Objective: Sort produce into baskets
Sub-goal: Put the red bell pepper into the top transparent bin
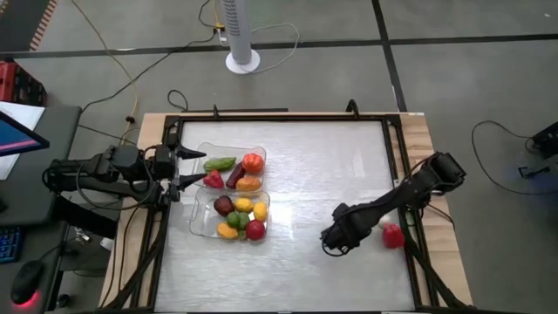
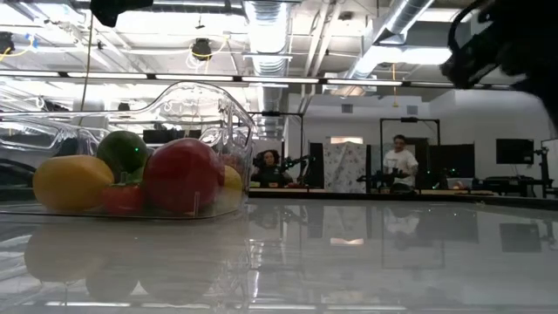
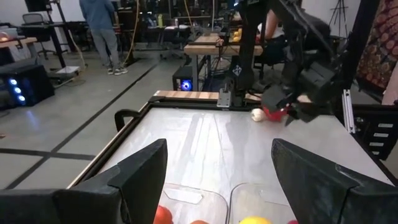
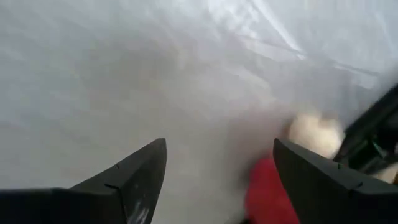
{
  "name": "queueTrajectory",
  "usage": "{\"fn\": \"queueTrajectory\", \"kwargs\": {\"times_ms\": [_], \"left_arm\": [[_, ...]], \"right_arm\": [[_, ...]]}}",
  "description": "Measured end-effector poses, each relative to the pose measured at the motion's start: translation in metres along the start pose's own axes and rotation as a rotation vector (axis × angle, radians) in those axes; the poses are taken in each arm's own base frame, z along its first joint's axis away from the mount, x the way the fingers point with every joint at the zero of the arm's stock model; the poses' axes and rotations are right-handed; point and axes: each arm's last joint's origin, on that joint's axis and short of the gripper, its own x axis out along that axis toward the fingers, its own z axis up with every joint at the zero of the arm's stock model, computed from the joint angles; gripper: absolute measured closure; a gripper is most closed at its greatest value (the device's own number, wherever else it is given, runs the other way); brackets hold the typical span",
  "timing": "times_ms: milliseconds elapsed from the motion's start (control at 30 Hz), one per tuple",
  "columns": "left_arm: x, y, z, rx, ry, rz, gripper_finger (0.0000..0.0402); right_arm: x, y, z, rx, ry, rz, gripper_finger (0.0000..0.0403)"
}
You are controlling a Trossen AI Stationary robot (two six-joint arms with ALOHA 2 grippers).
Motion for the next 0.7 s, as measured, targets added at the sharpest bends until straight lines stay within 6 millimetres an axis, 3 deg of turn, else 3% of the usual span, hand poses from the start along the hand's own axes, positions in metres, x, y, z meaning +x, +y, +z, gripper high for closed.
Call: {"fn": "queueTrajectory", "kwargs": {"times_ms": [233,433,700], "left_arm": [[0.0,0.0,-0.001,0.004,0.012,0.0,0.0127],[0.0,0.0,0.0,0.0,-0.002,-0.001,0.0127],[0.0,0.0,0.0,-0.001,-0.003,-0.001,0.0127]], "right_arm": [[0.0,-0.006,-0.042,-0.063,0.12,-0.138,0.0076],[0.007,-0.018,-0.068,0.039,0.118,-0.301,0.0047],[0.037,-0.033,-0.055,0.12,0.19,-0.392,0.003]]}}
